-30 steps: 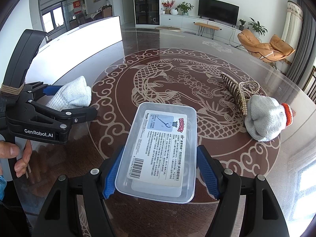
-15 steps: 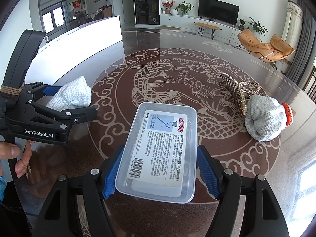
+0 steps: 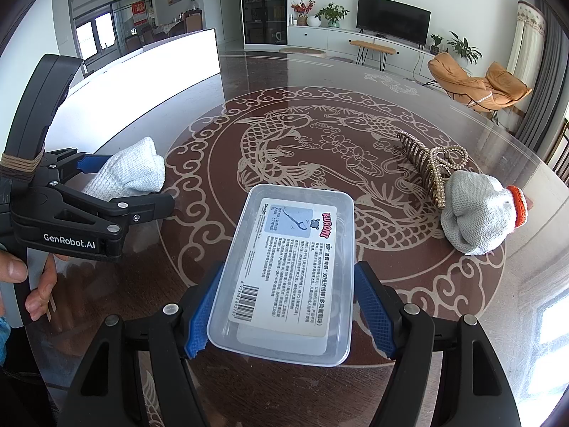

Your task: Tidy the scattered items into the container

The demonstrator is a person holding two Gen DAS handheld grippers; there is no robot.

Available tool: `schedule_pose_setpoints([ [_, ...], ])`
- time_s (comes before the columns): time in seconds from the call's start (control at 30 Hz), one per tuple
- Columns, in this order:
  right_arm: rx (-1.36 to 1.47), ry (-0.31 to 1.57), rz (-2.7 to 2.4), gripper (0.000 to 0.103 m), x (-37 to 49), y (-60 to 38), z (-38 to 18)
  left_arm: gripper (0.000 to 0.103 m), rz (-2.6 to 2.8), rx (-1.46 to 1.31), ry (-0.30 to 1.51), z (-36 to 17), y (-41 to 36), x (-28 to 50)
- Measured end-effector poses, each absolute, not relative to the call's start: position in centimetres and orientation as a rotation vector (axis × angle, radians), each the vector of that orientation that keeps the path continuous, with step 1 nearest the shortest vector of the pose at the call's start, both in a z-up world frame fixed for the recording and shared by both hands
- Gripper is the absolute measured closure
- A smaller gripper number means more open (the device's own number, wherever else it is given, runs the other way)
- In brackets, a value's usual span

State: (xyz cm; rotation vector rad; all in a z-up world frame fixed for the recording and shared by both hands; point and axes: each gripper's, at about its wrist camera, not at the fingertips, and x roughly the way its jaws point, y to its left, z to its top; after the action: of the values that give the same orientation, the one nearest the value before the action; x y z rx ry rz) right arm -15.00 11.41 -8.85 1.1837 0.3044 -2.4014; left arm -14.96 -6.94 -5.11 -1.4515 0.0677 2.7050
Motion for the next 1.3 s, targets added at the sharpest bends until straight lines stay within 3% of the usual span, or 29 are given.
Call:
schedule_pose_setpoints([
  [0.3,1.184,0.304,-2.401,0.030,-15.0,11.4,-8.8,0.000,2.688,-1.439,0.078,-4.9,-7.1,-14.7],
  [0.33,1.184,0.303,-2.401,0.030,-15.0,11.4,-8.8,0.005,2.694,-1.426,0.081,-4.8,-7.1,-14.5],
  [0.4,1.178,0.303,-2.415,0.035,-14.9,11.5,-8.8,0.063,2.705,-1.351,0.099,-4.2,-7.2,-14.0],
  [0.43,1.171,0.296,-2.430,0.040,-14.9,11.5,-8.7,0.067,2.691,-1.348,0.104,-4.0,-7.1,-14.0],
  [0.77,1.140,0.187,-2.450,0.041,-9.9,11.7,-5.2,0.070,2.601,-1.258,-0.305,0.9,-10.1,-9.3],
  [1.03,0.863,0.133,-2.297,0.041,-10.7,-0.2,6.4,0.070,2.897,-1.099,-0.250,12.9,-24.2,-6.0],
  [1.17,0.822,0.112,-2.102,0.041,-11.8,-11.0,8.9,0.070,3.015,-1.281,-0.259,12.3,-34.8,-5.5],
  [1.3,0.892,0.168,-1.899,0.041,-11.3,-21.7,6.5,0.070,2.990,-1.539,-0.379,7.9,-42.6,-6.4],
])
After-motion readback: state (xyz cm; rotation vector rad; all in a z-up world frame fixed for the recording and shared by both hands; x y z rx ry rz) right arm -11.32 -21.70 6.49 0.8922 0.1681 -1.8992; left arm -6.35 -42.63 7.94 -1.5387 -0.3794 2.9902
